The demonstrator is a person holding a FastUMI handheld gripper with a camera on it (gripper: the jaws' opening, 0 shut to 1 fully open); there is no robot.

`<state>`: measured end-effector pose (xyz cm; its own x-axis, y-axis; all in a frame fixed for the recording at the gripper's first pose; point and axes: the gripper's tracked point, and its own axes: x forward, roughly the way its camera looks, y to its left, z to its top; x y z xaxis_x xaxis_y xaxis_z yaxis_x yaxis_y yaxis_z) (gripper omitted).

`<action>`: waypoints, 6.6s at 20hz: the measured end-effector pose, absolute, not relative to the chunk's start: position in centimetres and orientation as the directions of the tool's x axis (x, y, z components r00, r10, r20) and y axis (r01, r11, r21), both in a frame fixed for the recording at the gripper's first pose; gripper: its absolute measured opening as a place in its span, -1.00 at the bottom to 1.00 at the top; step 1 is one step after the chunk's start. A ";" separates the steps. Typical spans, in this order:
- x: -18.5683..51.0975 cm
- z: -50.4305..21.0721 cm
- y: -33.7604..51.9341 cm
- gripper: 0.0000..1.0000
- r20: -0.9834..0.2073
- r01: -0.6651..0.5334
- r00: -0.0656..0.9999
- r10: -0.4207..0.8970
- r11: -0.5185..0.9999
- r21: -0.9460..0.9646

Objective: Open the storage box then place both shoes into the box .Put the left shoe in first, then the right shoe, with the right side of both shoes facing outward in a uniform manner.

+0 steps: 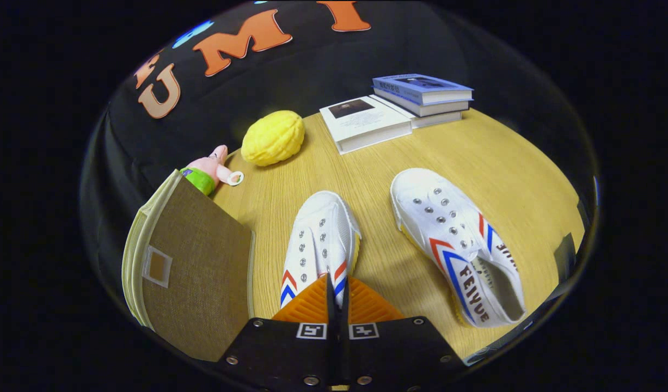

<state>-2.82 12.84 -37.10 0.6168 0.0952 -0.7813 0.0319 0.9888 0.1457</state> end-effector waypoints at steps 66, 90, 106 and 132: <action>-1.6 -23.9 25.9 0.97 -0.622 -0.329 0.696 0.358 0.929 0.167; -3.1 -34.2 -2.2 0.98 -0.763 0.126 0.641 -0.082 0.992 -0.001; -3.4 -39.4 -2.8 -0.44 -0.813 0.087 0.577 -0.077 0.996 -0.033; -3.2 -20.3 12.9 -0.99 -0.634 -0.051 0.768 0.089 0.996 0.078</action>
<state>-3.24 12.91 -20.29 0.7678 0.0888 -0.6345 -0.0509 0.9957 0.0778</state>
